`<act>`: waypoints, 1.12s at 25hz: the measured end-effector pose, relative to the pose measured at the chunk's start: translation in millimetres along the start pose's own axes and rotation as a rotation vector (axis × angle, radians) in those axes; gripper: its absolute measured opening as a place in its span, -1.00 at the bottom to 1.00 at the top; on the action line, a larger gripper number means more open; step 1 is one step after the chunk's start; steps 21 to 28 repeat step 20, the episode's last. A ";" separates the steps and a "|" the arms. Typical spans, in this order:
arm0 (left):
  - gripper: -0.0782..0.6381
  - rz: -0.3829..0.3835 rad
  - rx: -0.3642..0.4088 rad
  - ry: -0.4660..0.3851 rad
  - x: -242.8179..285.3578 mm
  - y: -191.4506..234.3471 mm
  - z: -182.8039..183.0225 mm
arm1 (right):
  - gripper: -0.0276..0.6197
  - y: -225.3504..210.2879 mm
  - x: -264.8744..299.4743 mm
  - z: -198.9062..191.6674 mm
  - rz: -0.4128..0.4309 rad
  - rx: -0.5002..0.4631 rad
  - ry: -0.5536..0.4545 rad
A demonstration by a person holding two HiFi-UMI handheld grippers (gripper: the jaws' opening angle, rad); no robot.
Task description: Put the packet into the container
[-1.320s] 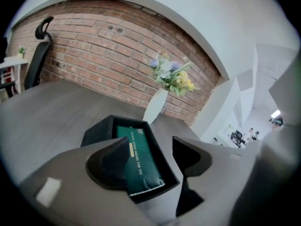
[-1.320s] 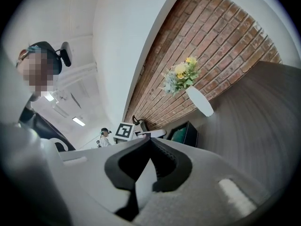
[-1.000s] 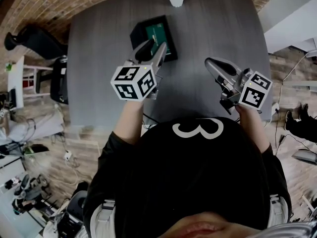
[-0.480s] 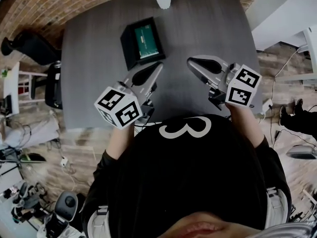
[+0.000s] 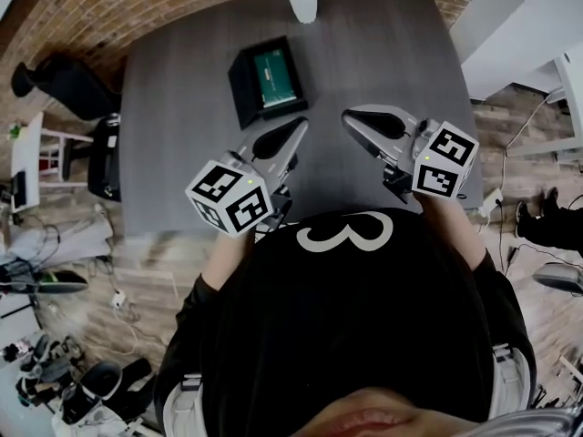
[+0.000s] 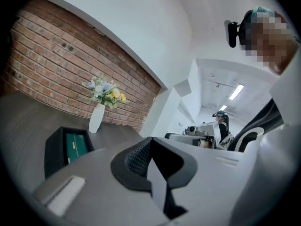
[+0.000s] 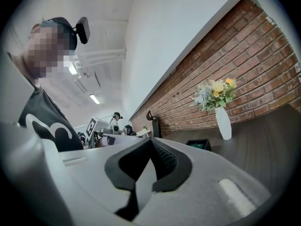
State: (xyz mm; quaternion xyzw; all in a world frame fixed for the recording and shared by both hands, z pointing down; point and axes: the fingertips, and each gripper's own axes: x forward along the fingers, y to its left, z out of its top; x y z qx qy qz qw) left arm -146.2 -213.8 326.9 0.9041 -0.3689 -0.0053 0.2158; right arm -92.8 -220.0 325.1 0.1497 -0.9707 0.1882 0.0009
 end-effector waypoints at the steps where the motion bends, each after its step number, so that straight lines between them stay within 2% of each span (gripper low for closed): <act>1: -0.75 0.001 0.002 -0.002 -0.7 0.2 -0.3 | -0.91 0.8 -0.1 -0.7 -0.001 -0.001 0.001; 13: -0.75 0.017 0.011 0.014 -0.7 7.5 -10.0 | -0.91 0.0 5.7 -12.3 -0.006 0.026 -0.014; 20: -0.75 0.029 -0.044 -0.002 -2.8 15.2 -8.2 | -0.91 1.2 7.6 -13.4 -0.003 0.025 -0.009; 28: -0.75 0.029 -0.044 -0.002 -2.8 15.2 -8.2 | -0.91 1.2 7.6 -13.4 -0.003 0.025 -0.009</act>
